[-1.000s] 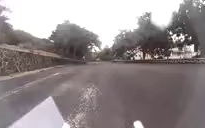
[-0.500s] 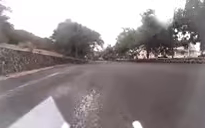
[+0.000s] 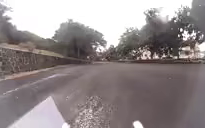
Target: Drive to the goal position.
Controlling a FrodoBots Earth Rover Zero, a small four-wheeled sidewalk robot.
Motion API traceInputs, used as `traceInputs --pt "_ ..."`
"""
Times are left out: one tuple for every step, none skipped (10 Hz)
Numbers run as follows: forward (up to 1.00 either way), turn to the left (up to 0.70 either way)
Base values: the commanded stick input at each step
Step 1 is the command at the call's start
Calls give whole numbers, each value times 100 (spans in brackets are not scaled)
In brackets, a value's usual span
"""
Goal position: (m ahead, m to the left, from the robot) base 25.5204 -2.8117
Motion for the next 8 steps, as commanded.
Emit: traceInputs --pt "100 0" --pt "100 0" --pt "100 0" --pt "100 0" --pt "100 0" --pt "100 0" --pt "100 0" --pt "100 0"
